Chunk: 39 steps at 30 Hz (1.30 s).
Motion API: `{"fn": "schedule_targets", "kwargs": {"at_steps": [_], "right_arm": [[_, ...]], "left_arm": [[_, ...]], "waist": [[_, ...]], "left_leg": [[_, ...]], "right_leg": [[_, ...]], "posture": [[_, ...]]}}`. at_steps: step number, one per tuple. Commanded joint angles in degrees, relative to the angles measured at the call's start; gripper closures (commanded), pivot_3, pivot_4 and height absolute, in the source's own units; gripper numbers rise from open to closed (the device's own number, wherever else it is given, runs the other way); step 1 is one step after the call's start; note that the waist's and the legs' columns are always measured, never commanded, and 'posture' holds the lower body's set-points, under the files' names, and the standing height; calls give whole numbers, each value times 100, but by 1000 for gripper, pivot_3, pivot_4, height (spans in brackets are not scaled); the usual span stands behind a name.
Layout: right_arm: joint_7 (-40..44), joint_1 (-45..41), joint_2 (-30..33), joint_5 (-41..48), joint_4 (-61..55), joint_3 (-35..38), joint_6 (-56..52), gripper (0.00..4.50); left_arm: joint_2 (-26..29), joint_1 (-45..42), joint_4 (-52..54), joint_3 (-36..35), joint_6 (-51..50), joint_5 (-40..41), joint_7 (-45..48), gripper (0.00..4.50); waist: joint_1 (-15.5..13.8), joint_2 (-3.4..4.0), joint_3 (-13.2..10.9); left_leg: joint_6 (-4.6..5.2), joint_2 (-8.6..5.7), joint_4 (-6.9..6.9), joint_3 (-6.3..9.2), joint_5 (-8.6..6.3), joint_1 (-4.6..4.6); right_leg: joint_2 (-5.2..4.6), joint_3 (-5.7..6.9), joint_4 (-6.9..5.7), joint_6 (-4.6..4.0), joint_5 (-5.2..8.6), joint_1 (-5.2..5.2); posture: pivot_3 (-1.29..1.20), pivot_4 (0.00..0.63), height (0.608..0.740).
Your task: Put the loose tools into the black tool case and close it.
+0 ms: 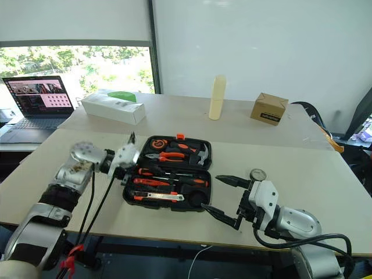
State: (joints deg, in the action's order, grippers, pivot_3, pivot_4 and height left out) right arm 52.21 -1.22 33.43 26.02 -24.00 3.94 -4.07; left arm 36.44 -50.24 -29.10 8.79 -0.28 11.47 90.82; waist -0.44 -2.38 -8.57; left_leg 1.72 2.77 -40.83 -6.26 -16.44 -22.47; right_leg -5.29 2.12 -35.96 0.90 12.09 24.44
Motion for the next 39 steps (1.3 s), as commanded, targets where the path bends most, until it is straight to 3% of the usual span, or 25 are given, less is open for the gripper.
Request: {"fn": "schedule_targets", "kwargs": {"at_steps": [1,2,6,10,13,26,33,35,39], "right_arm": [[3,-67,-32,18,-34,58,187,0],[2,-63,-40,11,-28,53,192,0],[4,-48,-58,3,-16,42,204,0],[-10,-49,-65,-2,-7,30,209,0],[-46,-52,-95,-14,-30,-8,200,0],[-70,54,-105,-28,-117,28,205,0],[-105,52,-126,-45,-126,7,215,0],[-117,54,-132,-52,-148,-5,212,0],[-186,245,-103,-45,-239,149,205,0]], "left_arm": [[190,81,112,-118,314,-58,-65,1520],[226,180,146,-97,453,-100,-46,1666],[269,522,375,-59,576,-27,80,3268],[244,798,521,11,825,-143,-12,4466],[7,844,281,24,1174,-361,-493,4466],[-112,850,-671,510,1567,-1047,-901,4466],[-263,921,-812,801,428,-1331,-1215,4466],[-256,1006,-707,893,81,-1367,-1176,4466],[-194,1292,-475,835,572,-1247,-1120,4466]], "waist": [[7,0,0],[8,0,0],[5,2,-1],[-28,2,-2],[-42,2,-2],[-26,3,-1],[-21,18,11],[-20,53,41],[-20,94,84]], "left_leg": [[0,0,1,1,0,1],[0,0,0,1,0,2],[0,1,1,-2,0,3],[0,0,0,-2,0,1],[0,-2,-1,-2,0,-1],[0,-1,0,-4,0,14],[2,2,-2,3,7,33],[2,2,-1,8,7,40],[6,-1,2,7,4,46]], "right_leg": [[0,0,0,0,0,-1],[1,0,0,0,0,-1],[0,-2,-1,0,0,-2],[-3,-1,0,0,0,-2],[-4,1,2,0,0,-3],[-3,1,1,0,-1,-16],[-2,-5,-6,1,-1,-29],[-1,-11,-7,1,-1,-33],[-1,-27,-6,2,0,-32]], "posture": [[0,150,740],[0,150,740],[0,150,740],[0,150,740],[0,150,740],[0,150,740],[0,150,740],[0,150,740],[0,150,740]]}}
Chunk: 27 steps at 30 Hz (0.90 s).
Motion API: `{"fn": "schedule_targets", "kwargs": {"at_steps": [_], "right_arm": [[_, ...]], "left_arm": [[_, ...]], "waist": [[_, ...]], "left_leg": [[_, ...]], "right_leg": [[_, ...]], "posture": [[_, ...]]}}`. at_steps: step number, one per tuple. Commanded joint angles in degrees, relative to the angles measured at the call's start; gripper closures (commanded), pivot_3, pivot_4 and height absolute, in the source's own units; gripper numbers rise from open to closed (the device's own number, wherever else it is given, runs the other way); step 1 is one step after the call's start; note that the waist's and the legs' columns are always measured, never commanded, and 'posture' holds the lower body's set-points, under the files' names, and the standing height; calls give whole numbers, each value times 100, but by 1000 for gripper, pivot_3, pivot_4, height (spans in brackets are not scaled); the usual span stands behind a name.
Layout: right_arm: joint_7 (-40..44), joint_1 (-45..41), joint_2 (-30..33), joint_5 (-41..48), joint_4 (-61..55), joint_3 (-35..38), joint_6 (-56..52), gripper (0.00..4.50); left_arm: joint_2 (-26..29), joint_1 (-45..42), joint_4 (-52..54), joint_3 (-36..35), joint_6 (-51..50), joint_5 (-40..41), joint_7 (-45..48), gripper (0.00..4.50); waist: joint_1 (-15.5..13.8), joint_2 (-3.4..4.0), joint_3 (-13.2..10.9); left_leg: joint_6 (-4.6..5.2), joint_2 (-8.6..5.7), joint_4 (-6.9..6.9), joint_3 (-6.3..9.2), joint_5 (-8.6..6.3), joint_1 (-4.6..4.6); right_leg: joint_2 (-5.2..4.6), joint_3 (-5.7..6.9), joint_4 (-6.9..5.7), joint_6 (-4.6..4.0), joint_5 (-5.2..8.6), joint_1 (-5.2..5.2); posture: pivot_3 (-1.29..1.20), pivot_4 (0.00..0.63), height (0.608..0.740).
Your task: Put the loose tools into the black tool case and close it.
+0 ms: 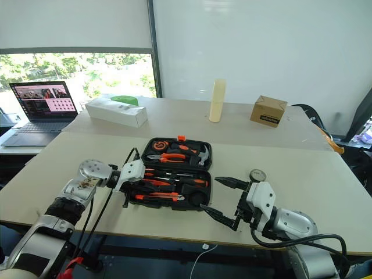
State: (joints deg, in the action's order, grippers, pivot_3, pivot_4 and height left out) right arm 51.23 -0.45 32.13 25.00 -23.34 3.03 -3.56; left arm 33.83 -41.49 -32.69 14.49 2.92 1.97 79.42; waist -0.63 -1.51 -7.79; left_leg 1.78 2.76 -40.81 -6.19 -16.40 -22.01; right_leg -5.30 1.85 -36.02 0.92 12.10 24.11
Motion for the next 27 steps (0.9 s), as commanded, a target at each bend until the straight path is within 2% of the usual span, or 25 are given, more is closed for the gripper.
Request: {"fn": "schedule_targets", "kwargs": {"at_steps": [1,4,7,10,11,15,17,19,22,25,27], "right_arm": [[-112,284,58,80,-338,348,145,0],[-154,867,169,209,-369,932,129,0],[-107,1620,216,386,-306,1705,167,0],[-3,2272,215,351,-82,2336,355,0],[10,2462,208,290,64,2540,450,0],[-72,2717,302,134,324,2889,476,0],[-483,2323,635,111,94,2883,-178,0],[-816,1680,1165,223,-132,2605,-1198,0],[-936,488,1998,139,-6,1790,-2585,0],[-1066,-1396,2364,-146,766,585,-4037,0],[-794,-2390,2416,-473,1425,-223,-4415,0]], "left_arm": [[73,472,-79,161,494,-182,29,4466],[29,568,-20,-436,1097,391,-34,4466],[124,684,145,-1048,1393,1000,5,3737],[359,792,240,-1474,1241,1383,56,2639],[521,901,393,-1611,884,1642,266,2196],[952,1233,713,-1974,224,2115,568,739],[1202,1478,794,-2238,-72,2339,694,36],[1262,1596,923,-2394,-323,2517,668,36],[1209,1671,1157,-2466,-716,2767,725,36],[1089,1707,1306,-2502,-877,2857,619,36],[1032,1727,1375,-2478,-940,2827,571,36]], "waist": [[-1,9,7],[0,10,7],[-2,7,4],[1,3,-1],[10,1,-2],[41,5,-5],[104,11,-9],[172,12,-17],[160,12,-22],[141,5,-24],[120,7,-27]], "left_leg": [[1,0,2,-1,-1,1],[6,0,7,-2,-4,-3],[13,1,7,-5,-9,-16],[16,1,7,-4,-11,-27],[16,2,7,-3,-11,-27],[17,5,9,-7,-13,-16],[17,9,10,-10,-14,-10],[16,9,10,-16,-14,-6],[17,9,8,-21,-12,3],[17,7,14,-18,-12,3],[17,1,16,-27,-12,-26]], "right_leg": [[0,-3,0,0,0,0],[0,-5,3,0,3,6],[-1,-8,7,2,3,18],[0,-3,13,2,4,25],[0,-2,15,3,4,24],[-2,-12,16,7,6,21],[-2,-20,14,35,23,21],[-3,-43,6,43,27,26],[-1,-60,5,17,31,28],[4,-53,8,-14,19,27],[0,-63,9,-32,10,63]], "posture": [[0,150,740],[0,150,740],[0,150,740],[0,150,740],[0,150,740],[0,150,740],[0,150,740],[0,150,740],[0,150,740],[0,150,740],[0,150,740]]}}
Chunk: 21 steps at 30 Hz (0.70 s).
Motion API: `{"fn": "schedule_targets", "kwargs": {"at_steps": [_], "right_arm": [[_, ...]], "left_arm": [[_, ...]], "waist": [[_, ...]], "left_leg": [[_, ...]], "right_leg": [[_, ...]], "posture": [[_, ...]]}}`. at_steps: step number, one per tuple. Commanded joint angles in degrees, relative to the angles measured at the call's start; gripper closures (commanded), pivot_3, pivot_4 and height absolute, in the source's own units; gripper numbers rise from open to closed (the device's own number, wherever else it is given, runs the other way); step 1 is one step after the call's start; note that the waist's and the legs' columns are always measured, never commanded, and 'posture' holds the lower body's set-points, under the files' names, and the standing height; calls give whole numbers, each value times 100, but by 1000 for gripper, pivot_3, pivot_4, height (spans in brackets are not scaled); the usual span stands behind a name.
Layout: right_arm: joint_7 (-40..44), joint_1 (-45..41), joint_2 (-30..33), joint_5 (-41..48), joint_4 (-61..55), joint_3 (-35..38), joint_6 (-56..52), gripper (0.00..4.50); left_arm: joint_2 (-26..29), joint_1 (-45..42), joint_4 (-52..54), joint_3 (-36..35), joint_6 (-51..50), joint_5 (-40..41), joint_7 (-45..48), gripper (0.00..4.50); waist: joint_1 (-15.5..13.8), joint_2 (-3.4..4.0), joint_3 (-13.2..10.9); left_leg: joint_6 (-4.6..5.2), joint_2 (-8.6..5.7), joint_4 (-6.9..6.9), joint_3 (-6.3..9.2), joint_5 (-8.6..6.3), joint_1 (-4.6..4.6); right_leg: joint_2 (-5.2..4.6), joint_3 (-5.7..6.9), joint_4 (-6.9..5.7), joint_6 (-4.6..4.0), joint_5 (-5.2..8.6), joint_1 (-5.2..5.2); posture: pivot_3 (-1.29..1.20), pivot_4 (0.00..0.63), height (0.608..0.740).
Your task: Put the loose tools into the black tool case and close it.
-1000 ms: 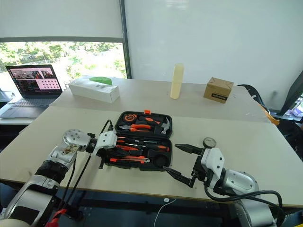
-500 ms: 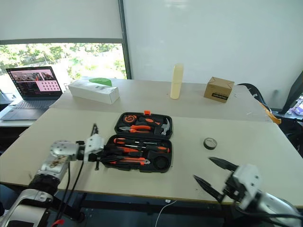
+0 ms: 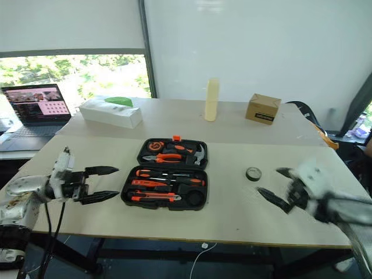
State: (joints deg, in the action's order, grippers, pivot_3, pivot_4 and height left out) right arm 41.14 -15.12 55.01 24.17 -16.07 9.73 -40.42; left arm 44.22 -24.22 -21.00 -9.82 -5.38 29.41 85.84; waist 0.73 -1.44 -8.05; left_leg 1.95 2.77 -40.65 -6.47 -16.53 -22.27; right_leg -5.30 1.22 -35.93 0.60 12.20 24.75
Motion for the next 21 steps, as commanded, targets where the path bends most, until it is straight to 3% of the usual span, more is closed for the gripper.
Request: {"fn": "schedule_targets", "kwargs": {"at_steps": [1,5,10,11,13,21], "right_arm": [[365,-1312,126,-554,1008,-1235,-777,0],[662,-2706,-314,-1423,2730,-2419,-577,0],[1117,-3453,-640,-2050,4127,-3061,-45,0],[1225,-3536,-670,-2171,4304,-3166,60,501],[1388,-3627,-727,-2303,4525,-3230,172,1001],[1983,-3625,-807,-2252,4381,-2872,914,3731]], "left_arm": [[-37,6,233,-41,-113,61,-107,36],[-215,83,420,-19,-69,4,-303,36],[-296,205,730,6,-118,8,-424,36],[-287,243,788,6,-110,2,-439,0],[-273,289,856,3,-114,3,-460,0],[-304,307,1036,18,-100,77,-417,0]], "waist": [[-21,-3,0],[-50,-3,-1],[-51,-1,-1],[-47,-1,-2],[-48,-1,-2],[-10,0,-2]], "left_leg": [[1,-4,0,-1,0,-16],[5,-14,-2,-4,-2,-74],[-18,-22,-8,-22,10,-125],[-15,-26,-7,-24,8,-129],[-14,-29,-8,-23,7,-141],[-20,-27,-14,-21,11,-143]], "right_leg": [[2,1,-2,6,-3,14],[5,9,8,42,-17,57],[-2,21,19,69,-26,77],[-7,19,29,78,-26,77],[-10,22,43,88,-28,78],[-9,27,43,94,-34,73]], "posture": [[0,150,740],[0,150,740],[0,150,740],[0,150,740],[0,150,740],[0,150,740]]}}
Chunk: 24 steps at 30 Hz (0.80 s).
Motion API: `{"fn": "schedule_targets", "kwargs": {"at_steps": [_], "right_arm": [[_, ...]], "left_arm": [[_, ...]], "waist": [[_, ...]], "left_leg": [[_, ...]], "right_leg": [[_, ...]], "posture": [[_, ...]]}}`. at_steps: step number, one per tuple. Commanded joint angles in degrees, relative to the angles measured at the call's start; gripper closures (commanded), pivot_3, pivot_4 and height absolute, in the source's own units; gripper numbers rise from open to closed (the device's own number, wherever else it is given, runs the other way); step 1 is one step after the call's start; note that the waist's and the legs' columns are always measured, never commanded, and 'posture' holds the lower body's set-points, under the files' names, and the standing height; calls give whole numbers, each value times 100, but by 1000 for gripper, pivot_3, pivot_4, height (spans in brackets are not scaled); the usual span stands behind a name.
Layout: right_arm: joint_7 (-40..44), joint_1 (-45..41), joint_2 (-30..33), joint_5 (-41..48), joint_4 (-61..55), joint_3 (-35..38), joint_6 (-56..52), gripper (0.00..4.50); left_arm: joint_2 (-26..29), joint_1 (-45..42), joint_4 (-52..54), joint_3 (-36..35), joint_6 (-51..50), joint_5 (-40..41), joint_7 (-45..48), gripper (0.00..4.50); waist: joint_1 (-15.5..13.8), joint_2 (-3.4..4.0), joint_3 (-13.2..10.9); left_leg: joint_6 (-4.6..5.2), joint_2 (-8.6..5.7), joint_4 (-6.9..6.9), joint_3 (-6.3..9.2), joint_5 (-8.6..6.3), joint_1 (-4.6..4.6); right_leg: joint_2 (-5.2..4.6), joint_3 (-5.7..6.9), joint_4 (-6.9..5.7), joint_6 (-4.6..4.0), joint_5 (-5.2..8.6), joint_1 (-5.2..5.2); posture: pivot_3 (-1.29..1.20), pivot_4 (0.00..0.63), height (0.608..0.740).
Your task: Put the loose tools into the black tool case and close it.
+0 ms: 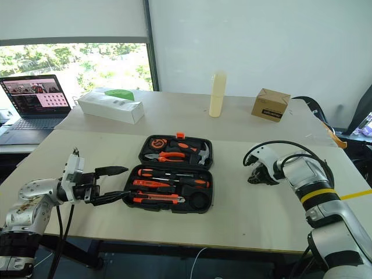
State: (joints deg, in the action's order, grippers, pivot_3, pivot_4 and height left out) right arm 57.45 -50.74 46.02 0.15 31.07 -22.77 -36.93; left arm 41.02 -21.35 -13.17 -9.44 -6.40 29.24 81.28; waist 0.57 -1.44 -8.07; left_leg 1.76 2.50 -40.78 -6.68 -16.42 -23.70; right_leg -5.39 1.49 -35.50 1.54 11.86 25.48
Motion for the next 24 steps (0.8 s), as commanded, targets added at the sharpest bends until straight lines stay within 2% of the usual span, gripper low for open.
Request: {"fn": "schedule_targets", "kwargs": {"at_steps": [1,2,3,5,7,11,16,24], "right_arm": [[555,-24,127,276,-598,477,763,4067],[844,50,192,450,-1015,560,880,4430],[1150,144,246,653,-1464,637,998,4473],[1550,306,293,997,-2388,734,912,4473],[1762,414,333,1242,-3308,627,386,4473],[1581,614,208,1346,-4606,208,-679,4473],[1153,741,33,771,-4795,-420,-743,4473],[935,743,-372,492,-4534,-909,-721,4473]], "left_arm": [[12,25,292,4,-7,101,68,0],[4,31,324,35,24,91,110,0],[-8,36,346,64,56,79,146,0],[-24,49,378,119,87,50,195,0],[-30,60,376,197,159,-14,257,0],[-43,124,330,315,309,-114,320,0],[-19,175,313,368,383,-147,341,0],[6,227,297,339,422,-210,345,0]], "waist": [[11,2,-1],[15,2,-1],[13,5,-3],[14,8,-4],[15,8,-4],[8,8,-4],[-2,7,-4],[9,7,-4]], "left_leg": [[-1,0,-2,1,1,0],[-1,0,-2,2,1,0],[-1,0,-2,4,1,5],[-1,2,-1,15,0,9],[0,5,-2,18,0,13],[24,7,-8,24,-14,24],[37,1,-20,23,-22,40],[28,3,-21,15,-16,49]], "right_leg": [[0,-1,-5,0,0,2],[0,-3,-7,0,0,3],[1,-4,-11,0,0,2],[2,-6,-17,0,0,3],[5,-8,-19,-1,0,1],[3,-10,-28,-2,0,-7],[-3,-11,-30,-6,-2,-19],[4,-9,-35,-16,-2,-18]], "posture": [[0,150,740],[0,150,740],[0,150,740],[0,150,740],[0,150,740],[0,150,740],[0,150,740],[0,150,740]]}}
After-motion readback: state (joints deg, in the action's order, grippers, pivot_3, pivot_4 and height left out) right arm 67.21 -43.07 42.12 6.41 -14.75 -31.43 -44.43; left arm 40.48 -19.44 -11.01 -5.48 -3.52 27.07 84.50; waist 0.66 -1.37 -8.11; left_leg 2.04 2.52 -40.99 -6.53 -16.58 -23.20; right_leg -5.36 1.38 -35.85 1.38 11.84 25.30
